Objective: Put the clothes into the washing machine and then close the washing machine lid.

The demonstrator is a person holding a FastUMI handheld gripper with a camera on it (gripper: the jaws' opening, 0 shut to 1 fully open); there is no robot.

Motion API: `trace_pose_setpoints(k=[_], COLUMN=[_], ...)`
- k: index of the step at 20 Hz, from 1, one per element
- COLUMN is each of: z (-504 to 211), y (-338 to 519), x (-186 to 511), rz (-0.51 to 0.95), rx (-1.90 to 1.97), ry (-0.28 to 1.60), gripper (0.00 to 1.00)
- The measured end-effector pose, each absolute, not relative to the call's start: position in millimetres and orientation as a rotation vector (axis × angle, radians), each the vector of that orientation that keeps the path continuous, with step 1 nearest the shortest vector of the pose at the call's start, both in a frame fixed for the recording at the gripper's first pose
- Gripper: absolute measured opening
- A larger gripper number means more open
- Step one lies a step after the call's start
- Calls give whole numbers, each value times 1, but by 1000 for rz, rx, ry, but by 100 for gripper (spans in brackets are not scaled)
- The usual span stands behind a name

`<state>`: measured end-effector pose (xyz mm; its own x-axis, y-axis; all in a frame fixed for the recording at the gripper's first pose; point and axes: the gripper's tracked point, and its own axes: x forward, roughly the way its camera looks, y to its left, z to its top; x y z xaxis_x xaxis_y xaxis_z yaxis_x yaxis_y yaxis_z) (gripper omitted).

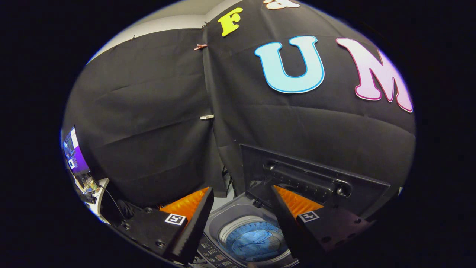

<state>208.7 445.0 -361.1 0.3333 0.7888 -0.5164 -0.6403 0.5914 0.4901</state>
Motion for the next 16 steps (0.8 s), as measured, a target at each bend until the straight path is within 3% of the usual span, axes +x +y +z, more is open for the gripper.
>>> trace_pose_setpoints(k=[8, 16], z=[-327, -343], y=[436, 399], x=[246, 321], rz=[894, 612], rx=[237, 258], ry=[590, 524], gripper=[95, 97])
